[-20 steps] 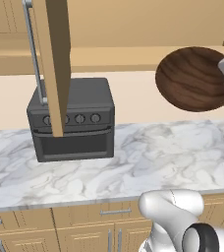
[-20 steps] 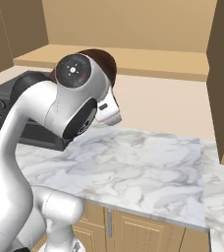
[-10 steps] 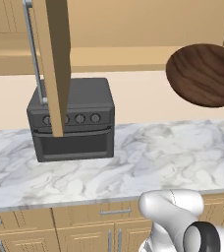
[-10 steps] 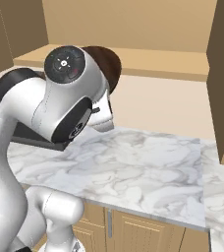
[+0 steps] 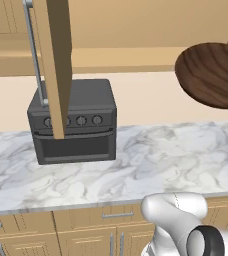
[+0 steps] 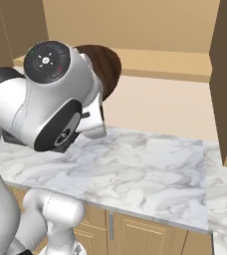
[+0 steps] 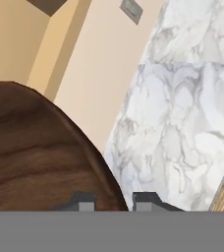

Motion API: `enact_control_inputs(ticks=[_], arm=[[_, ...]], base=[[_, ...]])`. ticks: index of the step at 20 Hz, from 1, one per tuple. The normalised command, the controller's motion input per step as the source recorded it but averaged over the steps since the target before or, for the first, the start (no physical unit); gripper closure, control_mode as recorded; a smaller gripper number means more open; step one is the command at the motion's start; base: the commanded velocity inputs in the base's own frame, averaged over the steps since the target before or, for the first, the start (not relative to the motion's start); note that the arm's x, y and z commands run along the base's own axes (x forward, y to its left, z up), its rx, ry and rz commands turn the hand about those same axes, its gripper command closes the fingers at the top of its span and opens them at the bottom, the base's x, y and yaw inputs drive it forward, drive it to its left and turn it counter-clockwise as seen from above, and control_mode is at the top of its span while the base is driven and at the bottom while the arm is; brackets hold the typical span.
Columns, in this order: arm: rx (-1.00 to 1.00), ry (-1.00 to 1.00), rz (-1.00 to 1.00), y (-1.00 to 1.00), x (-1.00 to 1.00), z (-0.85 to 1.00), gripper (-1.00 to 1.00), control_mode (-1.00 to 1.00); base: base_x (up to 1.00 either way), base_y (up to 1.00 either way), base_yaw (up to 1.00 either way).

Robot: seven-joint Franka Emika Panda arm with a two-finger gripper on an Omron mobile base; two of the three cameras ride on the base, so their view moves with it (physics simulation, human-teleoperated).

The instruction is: Move the bowls from the cabinet to the plates on the dining table.

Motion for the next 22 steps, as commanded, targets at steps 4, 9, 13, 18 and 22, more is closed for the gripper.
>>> enact_control_inputs(ticks=[4,9,13,18,22], arm=[[0.00,-0.01,-0.03,0.11,-0.29,0.01,1.00,-1.00],[0.00,0.00,-0.01,0.04,-0.12,0.00,1.00,1.00],[0.00,0.00,0.00,0.00,0.00,0.00,1.00,1.00],[0.00,0.00,0.00,0.00,0.00,0.00,1.00,1.00],[0.00,0.00,0.00,0.00,0.00,0.00,1.00,1.00]], base=[[0.00,0.00,0.00],[-0.17,0.04,-0.01],[-0.50,0.07,-0.01],[-0.62,0.03,0.00],[-0.62,0.00,0.00]])
